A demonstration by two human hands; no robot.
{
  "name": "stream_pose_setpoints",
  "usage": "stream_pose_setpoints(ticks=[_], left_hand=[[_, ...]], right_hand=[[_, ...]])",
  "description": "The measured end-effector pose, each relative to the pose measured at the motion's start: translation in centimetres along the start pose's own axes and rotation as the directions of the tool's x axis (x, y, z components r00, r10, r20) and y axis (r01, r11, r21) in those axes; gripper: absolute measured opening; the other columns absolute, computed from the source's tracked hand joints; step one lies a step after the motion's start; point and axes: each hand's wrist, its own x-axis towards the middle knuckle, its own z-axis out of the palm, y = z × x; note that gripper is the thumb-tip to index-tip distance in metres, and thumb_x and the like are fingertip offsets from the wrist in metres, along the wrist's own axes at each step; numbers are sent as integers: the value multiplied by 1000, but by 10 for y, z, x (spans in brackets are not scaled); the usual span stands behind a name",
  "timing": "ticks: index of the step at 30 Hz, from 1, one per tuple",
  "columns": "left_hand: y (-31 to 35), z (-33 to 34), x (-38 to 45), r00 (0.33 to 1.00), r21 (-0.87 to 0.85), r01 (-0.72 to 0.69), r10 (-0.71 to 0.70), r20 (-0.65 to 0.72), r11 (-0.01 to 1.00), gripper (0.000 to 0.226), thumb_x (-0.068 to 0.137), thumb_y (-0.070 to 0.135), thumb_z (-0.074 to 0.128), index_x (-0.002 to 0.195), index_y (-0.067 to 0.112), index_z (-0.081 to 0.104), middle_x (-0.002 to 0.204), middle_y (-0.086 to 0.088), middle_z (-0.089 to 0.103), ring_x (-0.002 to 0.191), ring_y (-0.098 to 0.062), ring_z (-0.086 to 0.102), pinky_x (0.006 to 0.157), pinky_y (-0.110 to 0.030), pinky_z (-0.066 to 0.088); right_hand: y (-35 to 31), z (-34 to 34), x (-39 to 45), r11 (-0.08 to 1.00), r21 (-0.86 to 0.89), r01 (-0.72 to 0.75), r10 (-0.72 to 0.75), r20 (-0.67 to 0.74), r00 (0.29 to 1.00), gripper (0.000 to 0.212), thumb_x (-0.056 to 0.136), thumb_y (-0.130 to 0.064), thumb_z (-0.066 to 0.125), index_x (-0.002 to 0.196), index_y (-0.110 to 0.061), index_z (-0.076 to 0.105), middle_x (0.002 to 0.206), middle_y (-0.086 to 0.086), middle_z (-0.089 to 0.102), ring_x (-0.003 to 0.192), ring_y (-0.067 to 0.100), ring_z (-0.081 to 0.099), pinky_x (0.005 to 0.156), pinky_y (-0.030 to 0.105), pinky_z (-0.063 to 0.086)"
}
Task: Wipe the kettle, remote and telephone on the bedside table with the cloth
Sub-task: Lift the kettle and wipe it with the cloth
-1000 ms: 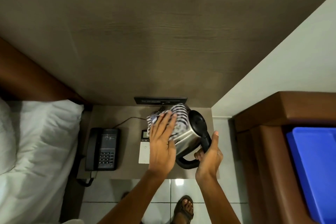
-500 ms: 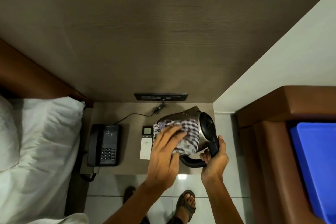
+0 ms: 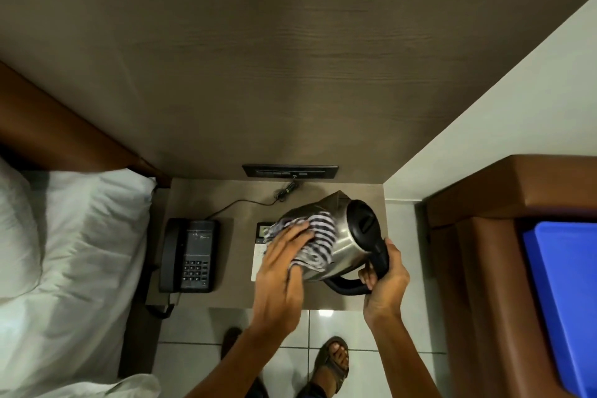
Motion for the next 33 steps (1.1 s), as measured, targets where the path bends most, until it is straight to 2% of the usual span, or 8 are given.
stream_pose_setpoints(ticks=[4, 8, 11, 16, 19, 21, 26, 33], left_hand=[[-10, 0, 35, 875, -140, 439, -457, -157, 888, 35, 104, 13, 42, 129, 24, 64, 128, -7, 69, 121, -27, 64, 102, -53, 54], [9, 11, 30, 997, -6, 64, -63, 40, 998, 48, 102, 19, 36, 147, 28, 52, 154, 14, 50, 147, -12, 44, 122, -44, 35], [-7, 3, -13, 976, 157, -176, 152, 155, 972, 51, 103, 20, 36, 152, 28, 46, 166, 12, 36, 156, -18, 29, 128, -43, 22], [-16, 15, -37, 998, 248, -47, 36, 49, 968, 58, 101, 19, 34, 157, 33, 35, 171, 13, 22, 160, -21, 16, 127, -56, 15], [0, 40, -18, 973, 297, -199, 151, 175, 934, 63, 100, 21, 34, 162, 30, 26, 173, 6, 16, 161, -26, 8, 129, -52, 2], [-5, 39, -10, 930, 384, -333, 232, 284, 861, 63, 101, 26, 34, 163, 31, 22, 174, 5, 14, 161, -27, 7, 129, -52, -1], [-31, 12, -13, 936, 413, -329, 237, 259, 849, 61, 101, 21, 36, 161, 30, 29, 173, 3, 19, 160, -31, 11, 128, -58, 9], [-24, 35, 3, 866, 435, -466, 298, 401, 770, 63, 102, 31, 37, 163, 30, 21, 174, 3, 12, 161, -29, 6, 129, -55, -2]], right_hand=[[1, 3, -1, 998, -60, -15, 17, 34, 999, 23, 103, -34, 61, 104, -12, 67, 74, 3, 56, 56, 11, 48, 45, 18, 44], [7, 8, 0, 999, -18, -28, 28, -23, 999, 33, 102, -40, 60, 118, -14, 71, 84, 3, 62, 71, 14, 53, 56, 21, 47], [5, 14, 1, 999, 8, -47, 47, -49, 998, 31, 99, -42, 61, 112, -17, 73, 75, 1, 57, 66, 13, 50, 58, 25, 42], [2, 24, 3, 998, 18, -62, 62, -40, 997, 37, 100, -45, 59, 117, -14, 72, 74, 4, 56, 67, 17, 53, 63, 27, 47], [3, 26, 1, 983, 151, -103, 93, 69, 993, 53, 98, -51, 57, 130, -10, 72, 100, 12, 74, 94, 29, 72, 86, 42, 60], [0, 27, 1, 978, 169, -123, 105, 109, 988, 58, 94, -53, 59, 130, -10, 73, 103, 14, 77, 97, 33, 75, 82, 40, 64], [2, 31, 2, 994, 78, -83, 85, -24, 996, 51, 93, -53, 60, 125, -15, 76, 108, 16, 74, 128, 47, 65, 103, 49, 53], [-13, 37, 9, 968, 213, -134, 122, 70, 990, 54, 91, -54, 63, 123, -12, 75, 100, 11, 74, 95, 28, 74, 89, 44, 59]])
